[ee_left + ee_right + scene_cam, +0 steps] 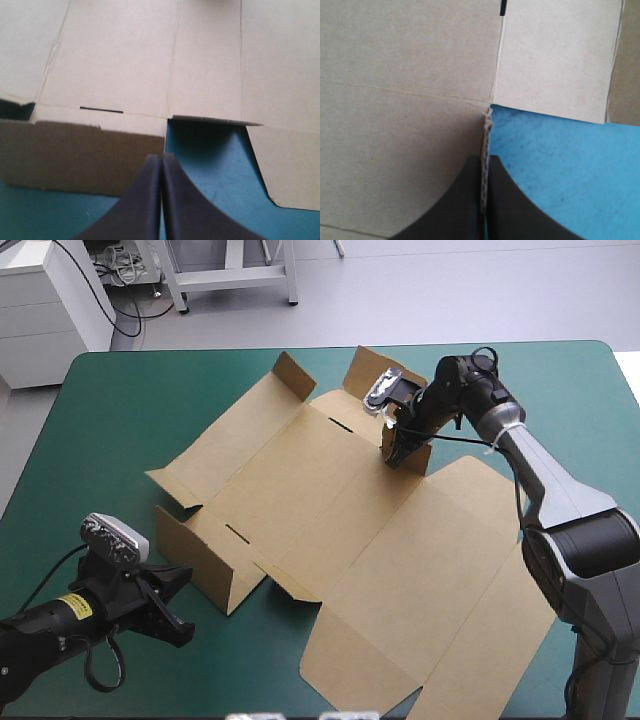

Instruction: Fold the box

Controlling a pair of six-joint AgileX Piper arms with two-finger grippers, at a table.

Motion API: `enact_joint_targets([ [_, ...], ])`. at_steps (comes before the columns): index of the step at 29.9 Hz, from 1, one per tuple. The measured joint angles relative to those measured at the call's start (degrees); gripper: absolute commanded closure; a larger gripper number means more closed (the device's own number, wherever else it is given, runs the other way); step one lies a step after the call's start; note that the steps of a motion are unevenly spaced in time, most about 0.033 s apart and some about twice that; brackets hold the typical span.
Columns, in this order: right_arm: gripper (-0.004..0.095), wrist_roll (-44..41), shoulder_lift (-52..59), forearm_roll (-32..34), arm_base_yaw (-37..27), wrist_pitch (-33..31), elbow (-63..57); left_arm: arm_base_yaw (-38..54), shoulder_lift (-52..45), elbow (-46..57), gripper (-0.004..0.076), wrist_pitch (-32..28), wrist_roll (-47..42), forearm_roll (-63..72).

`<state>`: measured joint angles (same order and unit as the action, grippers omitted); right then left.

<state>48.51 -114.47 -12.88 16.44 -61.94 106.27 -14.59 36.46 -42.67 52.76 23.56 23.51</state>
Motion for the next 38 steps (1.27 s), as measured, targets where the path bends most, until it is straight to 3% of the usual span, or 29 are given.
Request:
enact_joint_targets([
  [9,0.0929,17.06,-0.25,-0.04,6.83,4.24,0.06,0.00,0.00,-0.05,0.0732,0.00,0.00,1.31],
  [21,0.0929,25.75,-2.56,-5.25,9.71,7.30,0.18,0.00,0.00,-0.05,0.0732,0.04,0.00,3.80],
  [32,0.0927,31.02,-3.11,-5.87,12.68,8.61,0.18,0.00,0.00,-0.05,0.0732,-0.01,0.00,3.80],
  [35,0.0853,31.08,-3.11,-5.87,12.68,9.34,0.18,0.00,0.00,-0.05,0.0732,-0.01,0.00,3.80],
  [38,0.0638,31.40,-3.11,-5.87,12.68,9.83,0.18,0.00,0.00,-0.05,0.0732,-0.01,0.07,3.80],
])
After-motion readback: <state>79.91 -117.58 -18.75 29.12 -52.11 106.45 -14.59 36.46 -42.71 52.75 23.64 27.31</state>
